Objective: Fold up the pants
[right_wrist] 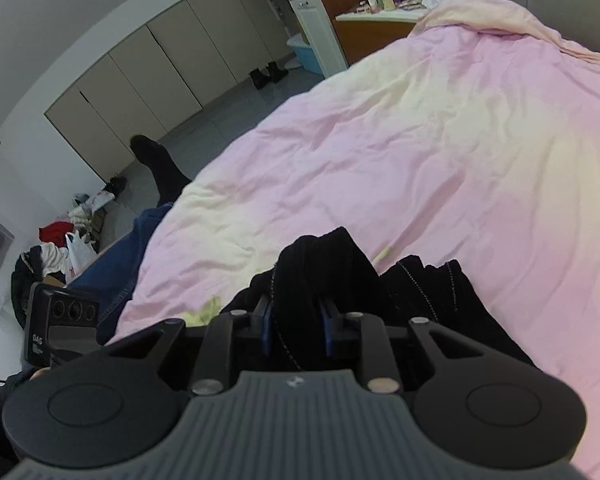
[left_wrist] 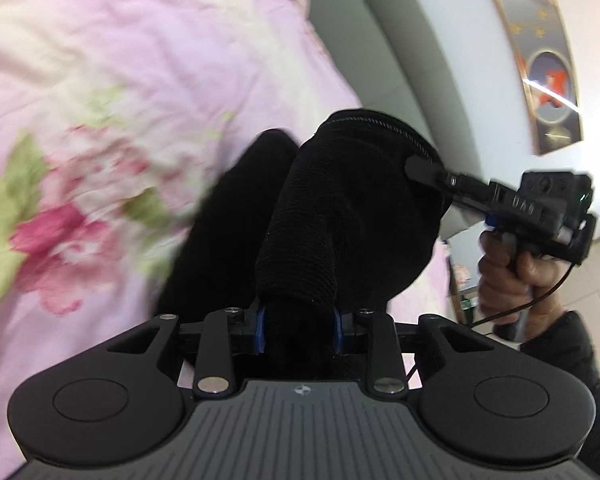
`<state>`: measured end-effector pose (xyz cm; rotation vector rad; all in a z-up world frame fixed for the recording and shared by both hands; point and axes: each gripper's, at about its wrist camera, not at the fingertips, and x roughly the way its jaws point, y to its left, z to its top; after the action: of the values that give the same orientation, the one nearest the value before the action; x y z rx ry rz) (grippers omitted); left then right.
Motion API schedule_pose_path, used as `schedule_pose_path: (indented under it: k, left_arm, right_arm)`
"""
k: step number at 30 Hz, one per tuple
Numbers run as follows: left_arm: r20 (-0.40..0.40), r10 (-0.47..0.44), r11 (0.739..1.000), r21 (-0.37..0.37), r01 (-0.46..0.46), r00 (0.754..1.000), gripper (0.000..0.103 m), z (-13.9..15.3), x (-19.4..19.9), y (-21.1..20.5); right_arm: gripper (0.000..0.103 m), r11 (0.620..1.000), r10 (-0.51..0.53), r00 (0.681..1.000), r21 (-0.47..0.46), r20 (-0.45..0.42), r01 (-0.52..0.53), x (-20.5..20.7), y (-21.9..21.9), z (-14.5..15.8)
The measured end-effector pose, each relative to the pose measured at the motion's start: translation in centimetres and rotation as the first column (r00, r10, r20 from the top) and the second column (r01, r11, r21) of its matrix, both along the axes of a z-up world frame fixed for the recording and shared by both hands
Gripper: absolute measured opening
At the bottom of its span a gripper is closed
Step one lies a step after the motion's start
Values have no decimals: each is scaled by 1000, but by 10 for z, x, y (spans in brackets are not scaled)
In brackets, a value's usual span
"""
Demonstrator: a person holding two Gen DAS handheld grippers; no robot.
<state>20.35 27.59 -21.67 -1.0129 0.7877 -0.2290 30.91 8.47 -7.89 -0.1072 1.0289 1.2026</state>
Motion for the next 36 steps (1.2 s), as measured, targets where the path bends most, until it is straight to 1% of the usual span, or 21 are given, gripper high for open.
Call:
schedule_pose_path:
  k: [2,4,6,7,8,10,11,12,13,14,16,18,20,23,25,28,29,30,33,35,36]
  left_arm:
    - [-36,3,1000,0,-3,999,36,-19,7,4]
    - [-37,21,1000,-13,-21,999,37,-30,9,11]
    - [-39,40,999,-24,-41,998,39,-35,13,17]
    - [-39,45,999,-25,-46,998,43,-37,16,20]
    - [-38,46,999,-13,-46,998,46,-38,18,21]
    - [-31,46,999,23,-45,998,60,-42,21,23]
    - [-32,48,999,17,-48,998,61,-44,21,23]
    - [-32,50,999,9,-50,998,61,-45,21,23]
    - [-30,45,999,19,-45,999,61,-43,21,23]
    - [-27,40,999,35,-39,999,61,-41,21,21]
    - [-26,37,997,65,-36,999,61,-39,21,18]
    - [-27,41,996,85,-38,999,63,-39,21,16]
    - [-33,49,993,105,-45,998,70,-38,19,15]
    - [-34,54,991,125,-49,998,72,-37,20,12]
    - [-26,48,983,177,-43,998,72,-34,24,8]
    - [-21,41,960,277,-33,999,76,-23,24,-1]
    - [-25,40,955,294,-31,999,76,-21,24,-3]
    - [-31,35,952,305,-23,999,78,-21,24,-5]
    - [-43,31,943,333,-15,999,80,-21,21,-11]
    - [-49,38,933,360,-18,998,81,-20,20,-13]
    - [-51,36,931,364,-15,998,81,-19,20,-14]
  right_arm:
    - [19,995,-29,1000,-97,11,30,5,28,-24]
    - [24,982,-69,997,-174,36,74,14,48,-52]
    - [28,972,-144,989,-183,19,145,27,52,-78]
    - [34,968,-182,983,-172,7,180,32,51,-85]
    - [36,964,-218,976,-159,-3,214,38,48,-90]
    - [39,958,-262,965,-128,-17,258,41,41,-92]
    - [40,954,-281,960,-113,-2,279,39,38,-89]
    - [46,949,-298,954,-102,29,299,35,34,-84]
    - [57,940,-323,944,-95,69,328,31,29,-78]
    - [60,928,-353,929,-87,107,363,27,24,-71]
    - [60,898,-413,889,-77,197,434,15,9,-54]
    - [55,868,-455,847,-78,276,491,-1,-6,-39]
    - [54,862,-456,812,-45,363,505,-31,-24,-25]
    - [53,890,-412,812,-11,414,457,-84,-38,-22]
    - [52,893,-397,810,-22,432,449,-120,-42,-32]
    - [53,864,-403,776,-78,485,497,-162,-44,-65]
    - [54,854,-410,770,-88,489,512,-173,-46,-78]
    - [58,846,-419,750,-79,512,527,-188,-50,-88]
    - [59,842,-386,715,-95,583,531,-218,-55,-105]
    - [59,837,-423,741,-89,522,540,-225,-66,-111]
    - [59,834,-434,742,-84,510,546,-228,-70,-112]
